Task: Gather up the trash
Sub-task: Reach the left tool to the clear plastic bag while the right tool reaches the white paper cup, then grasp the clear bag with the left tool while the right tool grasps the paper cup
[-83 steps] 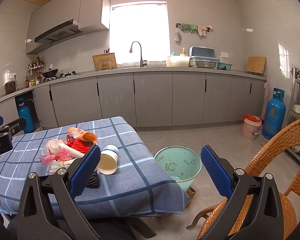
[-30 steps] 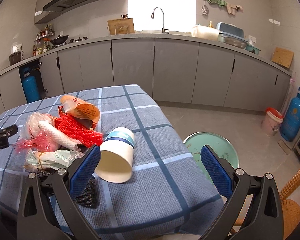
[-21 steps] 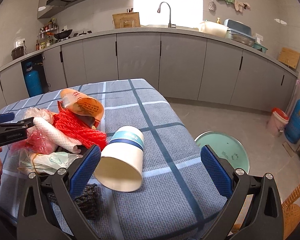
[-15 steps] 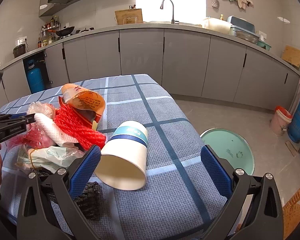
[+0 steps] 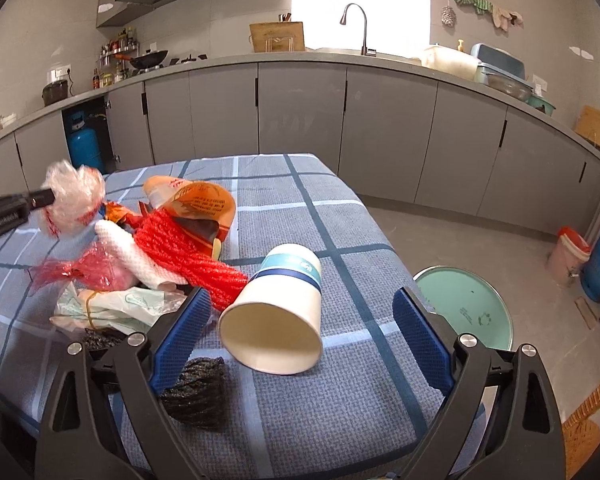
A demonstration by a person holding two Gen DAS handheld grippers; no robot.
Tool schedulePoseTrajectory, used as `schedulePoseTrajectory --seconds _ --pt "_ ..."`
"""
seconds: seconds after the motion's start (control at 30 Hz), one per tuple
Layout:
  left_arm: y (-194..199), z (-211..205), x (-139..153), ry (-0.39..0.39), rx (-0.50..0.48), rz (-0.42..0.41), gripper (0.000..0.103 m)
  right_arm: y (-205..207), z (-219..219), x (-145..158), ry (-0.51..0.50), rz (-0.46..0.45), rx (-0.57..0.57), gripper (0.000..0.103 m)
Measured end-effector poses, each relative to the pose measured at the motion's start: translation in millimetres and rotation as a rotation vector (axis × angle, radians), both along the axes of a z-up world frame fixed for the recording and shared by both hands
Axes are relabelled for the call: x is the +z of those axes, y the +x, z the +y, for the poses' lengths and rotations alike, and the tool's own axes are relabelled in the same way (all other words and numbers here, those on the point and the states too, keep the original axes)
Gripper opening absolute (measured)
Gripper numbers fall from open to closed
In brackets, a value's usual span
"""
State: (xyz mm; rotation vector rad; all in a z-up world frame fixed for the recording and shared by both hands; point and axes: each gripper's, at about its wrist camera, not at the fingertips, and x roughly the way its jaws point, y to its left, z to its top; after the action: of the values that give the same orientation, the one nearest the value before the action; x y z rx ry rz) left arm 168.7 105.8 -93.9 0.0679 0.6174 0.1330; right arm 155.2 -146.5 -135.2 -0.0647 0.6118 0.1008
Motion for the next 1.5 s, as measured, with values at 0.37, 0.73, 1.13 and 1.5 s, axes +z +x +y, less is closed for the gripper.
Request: schedulePoseTrajectory --seconds 0.37,0.73,1.13,1.5 --pt "-9 -1 9 -0.001 -0.024 -0.019 0.013 0 -10 -10 0.020 0.082 0.026 0.052" --pt "-20 -8 27 0.005 -0.044 -0.064 0.013 9 -14 -6 0.069 0.046 0.057 0.005" --pt "-12 -63 55 0.043 -0.165 -0.141 0.013 5 -53 22 0.120 -0.037 -0.008 0.005" --pt "6 -128 55 0.056 -0.303 -0.159 0.013 14 -98 25 0.128 -0.064 -0.097 0.005"
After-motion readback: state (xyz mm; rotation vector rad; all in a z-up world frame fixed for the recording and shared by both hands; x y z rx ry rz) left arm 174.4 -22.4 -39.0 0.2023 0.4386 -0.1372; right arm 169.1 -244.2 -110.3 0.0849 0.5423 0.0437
